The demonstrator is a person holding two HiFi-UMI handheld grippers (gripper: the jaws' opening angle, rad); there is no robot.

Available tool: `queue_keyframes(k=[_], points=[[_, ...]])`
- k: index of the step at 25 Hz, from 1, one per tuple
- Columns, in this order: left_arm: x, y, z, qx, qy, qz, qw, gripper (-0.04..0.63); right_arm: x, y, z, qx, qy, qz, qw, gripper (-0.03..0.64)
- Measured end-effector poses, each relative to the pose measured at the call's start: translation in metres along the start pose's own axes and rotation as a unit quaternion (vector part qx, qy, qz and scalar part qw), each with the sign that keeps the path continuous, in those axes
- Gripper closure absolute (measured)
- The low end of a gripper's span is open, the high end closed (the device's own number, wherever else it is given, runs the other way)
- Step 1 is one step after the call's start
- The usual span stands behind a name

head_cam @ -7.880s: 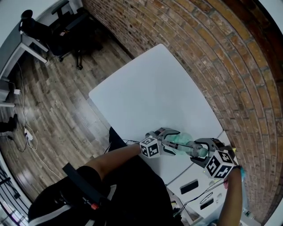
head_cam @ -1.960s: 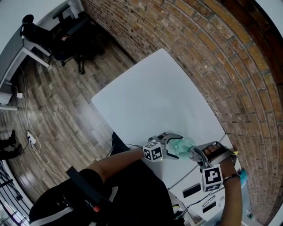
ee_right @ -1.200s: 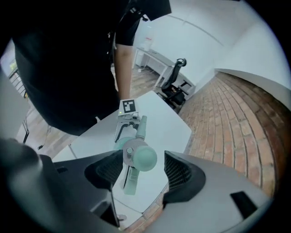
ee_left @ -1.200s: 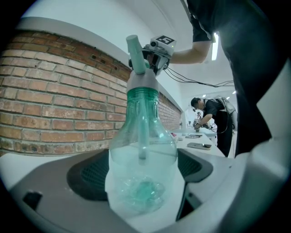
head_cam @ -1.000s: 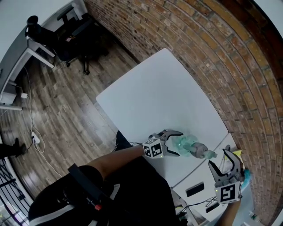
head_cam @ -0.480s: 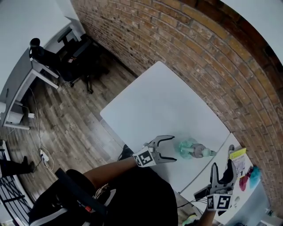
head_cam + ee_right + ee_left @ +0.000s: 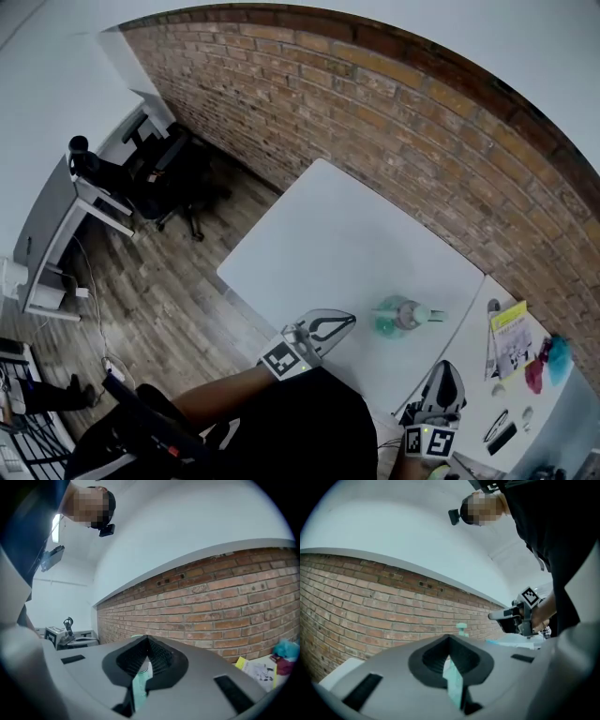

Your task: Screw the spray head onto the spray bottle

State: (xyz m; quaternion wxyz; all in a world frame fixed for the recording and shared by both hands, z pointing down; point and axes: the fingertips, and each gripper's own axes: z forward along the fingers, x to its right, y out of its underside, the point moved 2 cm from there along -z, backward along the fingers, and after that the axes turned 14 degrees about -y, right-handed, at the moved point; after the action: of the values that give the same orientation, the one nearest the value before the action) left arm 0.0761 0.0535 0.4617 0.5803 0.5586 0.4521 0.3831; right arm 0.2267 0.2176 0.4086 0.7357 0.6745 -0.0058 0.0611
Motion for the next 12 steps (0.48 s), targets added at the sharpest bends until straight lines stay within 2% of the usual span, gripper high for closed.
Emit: queue_keyframes(k=[3,6,10,12], points=[[0.012,-0.021,-0.007,0.005,-0.013,-0.011,0.9999,0.594,-0.012,0.000,-0.006,-0.001,-0.001,-0.020,1.000,0.609],[0.023,-0.031,-0.018,-0.002,-0.022,0.008,0.9997,0.594,-0.020,-0.006,-0.016,0.022,0.013,-0.030,0.999,0.609],[0.031,-0.040,-0.040,-0.004,-0.021,-0.016,0.9996,0.594,-0.037,-0.017,-0.037,0.076,0.025,0.012,0.997,0.609],[0.038,-0.041,-0.052,-0.007,-0.012,-0.011,0.9998,0.594,-0.047,-0.019,-0.049,0.095,0.033,0.022,0.995,0.609]])
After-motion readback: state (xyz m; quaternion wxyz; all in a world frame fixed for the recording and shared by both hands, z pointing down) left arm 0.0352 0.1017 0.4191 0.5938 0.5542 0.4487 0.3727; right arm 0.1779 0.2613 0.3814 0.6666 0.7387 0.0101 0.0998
